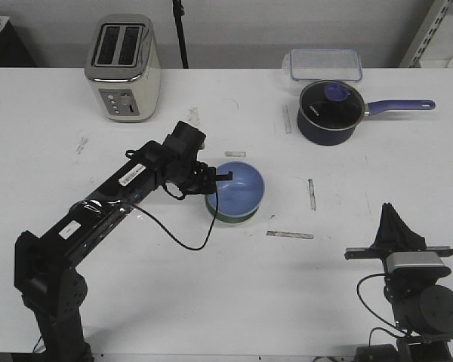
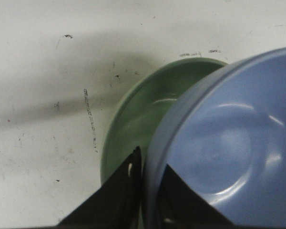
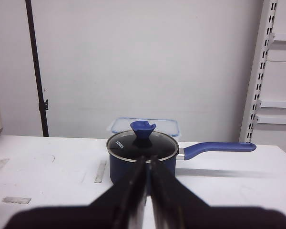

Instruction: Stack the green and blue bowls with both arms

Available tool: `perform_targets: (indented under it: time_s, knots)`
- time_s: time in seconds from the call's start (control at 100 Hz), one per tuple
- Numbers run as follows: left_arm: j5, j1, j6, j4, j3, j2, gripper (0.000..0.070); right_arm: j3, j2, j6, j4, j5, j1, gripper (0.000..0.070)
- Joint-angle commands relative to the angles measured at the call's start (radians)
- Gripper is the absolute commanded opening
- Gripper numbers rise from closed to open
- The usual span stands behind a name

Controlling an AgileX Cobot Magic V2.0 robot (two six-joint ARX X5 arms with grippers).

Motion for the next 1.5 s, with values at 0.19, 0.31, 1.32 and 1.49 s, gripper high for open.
perform_targets:
  time_s: [0.19,0.31,1.32,1.49]
  knots:
    - [0.002,-0.008,-0.008,0.007,0.030,0.022,0.0196,0.008,0.000,-0.004,0.014,-0.001,0.001,0.0009]
    - [0.002,-0.008,-0.008,0.003,0.034,0.016,0.0208,0.008,0.000,-0.004,0.014,-0.001,0.001,0.0009]
    - [-0.009,0.126,0.168,0.475,-0.462,-0.449,0.0106,0.008,0.000,-0.004,0.014,-0.001,0.001,0.0009]
    - [-0.091,0.173,0.260,0.760,-0.710,-0.628,0.0074,0.008,0.000,-0.004,0.014,-0.001,0.001,0.0009]
